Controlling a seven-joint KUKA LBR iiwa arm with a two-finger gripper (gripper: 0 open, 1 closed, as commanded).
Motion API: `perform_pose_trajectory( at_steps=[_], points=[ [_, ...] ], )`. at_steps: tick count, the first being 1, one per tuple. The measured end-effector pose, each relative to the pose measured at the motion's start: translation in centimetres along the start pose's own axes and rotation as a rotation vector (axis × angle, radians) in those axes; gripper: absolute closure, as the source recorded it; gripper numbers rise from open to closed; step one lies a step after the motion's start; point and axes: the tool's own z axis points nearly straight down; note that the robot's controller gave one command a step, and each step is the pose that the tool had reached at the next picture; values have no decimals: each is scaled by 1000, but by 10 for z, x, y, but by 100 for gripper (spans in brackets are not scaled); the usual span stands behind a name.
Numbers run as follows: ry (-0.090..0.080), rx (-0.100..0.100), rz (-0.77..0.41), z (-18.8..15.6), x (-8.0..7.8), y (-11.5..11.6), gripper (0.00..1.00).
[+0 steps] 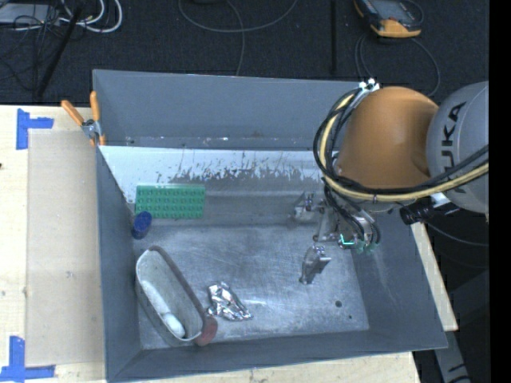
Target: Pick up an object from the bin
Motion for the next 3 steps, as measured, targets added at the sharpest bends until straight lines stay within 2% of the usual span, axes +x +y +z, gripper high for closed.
perform_pose_trajectory(
  at_steps=[1, 2, 3],
  points=[
    [4, -2, -51, 69, 54, 69, 0],
    [-14, -1, -16, 129, 61, 90, 0],
    [-9, 0, -15, 131, 63, 90, 100]
  ],
)
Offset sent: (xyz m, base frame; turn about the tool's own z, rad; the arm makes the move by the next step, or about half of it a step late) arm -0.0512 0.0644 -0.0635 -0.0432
